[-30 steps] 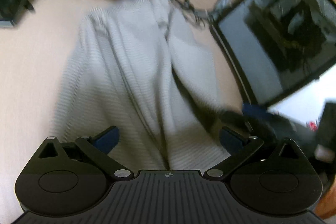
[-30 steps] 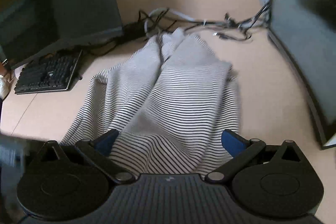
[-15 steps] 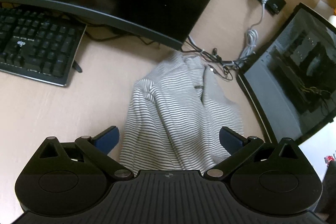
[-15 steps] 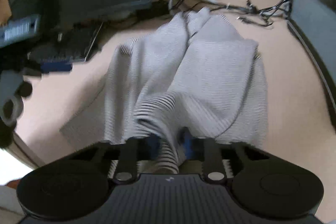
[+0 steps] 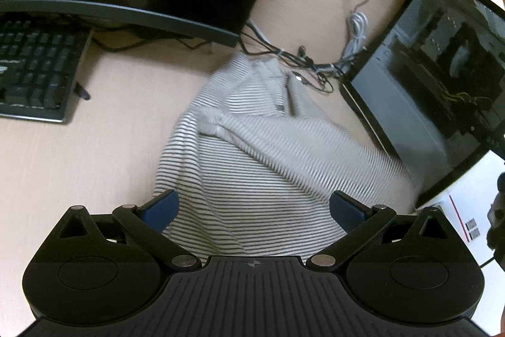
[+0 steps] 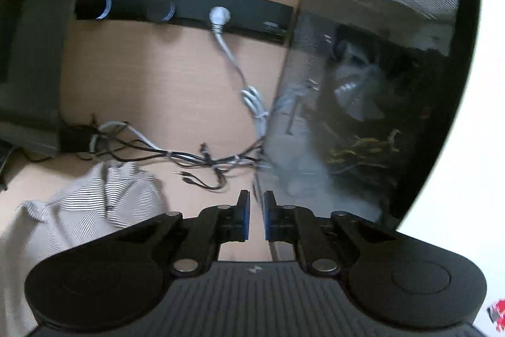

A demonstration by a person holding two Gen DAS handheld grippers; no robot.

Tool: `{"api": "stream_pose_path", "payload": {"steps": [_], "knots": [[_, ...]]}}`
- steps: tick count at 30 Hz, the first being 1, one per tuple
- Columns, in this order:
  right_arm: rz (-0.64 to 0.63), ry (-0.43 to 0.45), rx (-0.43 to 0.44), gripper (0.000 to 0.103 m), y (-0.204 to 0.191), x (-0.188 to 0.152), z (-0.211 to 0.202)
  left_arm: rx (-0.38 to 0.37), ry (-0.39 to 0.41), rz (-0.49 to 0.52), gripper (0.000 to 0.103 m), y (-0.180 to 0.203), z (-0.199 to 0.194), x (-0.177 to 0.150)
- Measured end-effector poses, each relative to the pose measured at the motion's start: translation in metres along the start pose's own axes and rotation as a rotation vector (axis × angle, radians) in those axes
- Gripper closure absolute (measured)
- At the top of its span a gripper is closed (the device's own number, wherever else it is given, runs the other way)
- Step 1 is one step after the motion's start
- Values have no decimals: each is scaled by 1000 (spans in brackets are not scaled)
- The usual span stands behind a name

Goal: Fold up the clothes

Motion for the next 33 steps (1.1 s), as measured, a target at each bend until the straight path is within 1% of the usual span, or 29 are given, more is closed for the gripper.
{"api": "stream_pose_path", "payload": {"steps": [2, 3, 4, 6, 7, 8, 10, 12, 13, 14, 15, 16, 17, 18, 19, 20, 22, 24, 28, 31, 32, 33], "knots": [[19, -16, -4, 66, -1, -4, 1, 32, 22, -12, 0, -9, -8, 1], [35, -28, 41, 62, -8, -8, -1, 51, 34, -21, 0, -14, -12, 2], [51, -53, 108, 59, -17, -12, -4, 68, 43, -29, 0, -20, -16, 2], [48, -127, 262, 58, -46, -26, -8, 98, 56, -39, 0, -29, -23, 3], [19, -153, 308, 58, -62, -35, -10, 108, 61, -33, 0, -31, -27, 3], [-15, -172, 329, 58, -76, -43, -9, 117, 67, -15, 0, -31, -31, 3], [-59, -203, 316, 56, -91, -59, -5, 133, 80, 34, 0, -29, -39, 3], [-23, -237, 259, 46, -82, -68, 7, 156, 96, 112, 0, -25, -47, 3], [-1, -259, 232, 38, -77, -73, 13, 164, 100, 144, 0, -21, -47, 2], [28, -289, 206, 35, -70, -78, 21, 169, 103, 177, 0, -18, -47, 1], [56, -319, 180, 35, -63, -84, 29, 164, 98, 209, 0, -12, -43, 0], [84, -348, 176, 35, -59, -89, 35, 150, 88, 246, 0, -4, -36, -1], [112, -378, 216, 42, -61, -92, 35, 136, 77, 282, 0, 5, -30, -2], [139, -407, 256, 54, -62, -95, 35, 122, 67, 321, 0, 13, -24, -3], [166, -436, 296, 86, -64, -98, 36, 108, 61, 368, 0, 23, -18, -4], [189, -448, 333, 96, -65, -97, 33, 99, 58, 427, 0, 34, -12, -5], [225, -385, 398, 99, -66, -71, 16, 83, 55, 546, 0, 57, -1, -6], [272, -283, 494, 99, -63, -30, -7, 68, 71, 672, 0, 79, 10, -6], [287, -105, 620, 99, -56, 30, -51, 18, 143, 906, 0, 124, 31, -3], [280, -54, 676, 99, -60, 48, -72, 47, 218, 1043, 1, 147, 46, 2], [278, -49, 675, 99, -61, 48, -75, 49, 236, 1056, 21, 151, 49, 4], [276, -45, 674, 99, -62, 48, -78, 51, 249, 1054, 37, 154, 51, 8]]}}
Point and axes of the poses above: each gripper's, at about its wrist camera, not at the fingertips, and z roughly the way its jaws point, y to its right, x to its top, the point moved 7 cm from there along z, roughly the way its jaws point, and after that the axes turned 12 degrees about -x, right-handed, at the moved point
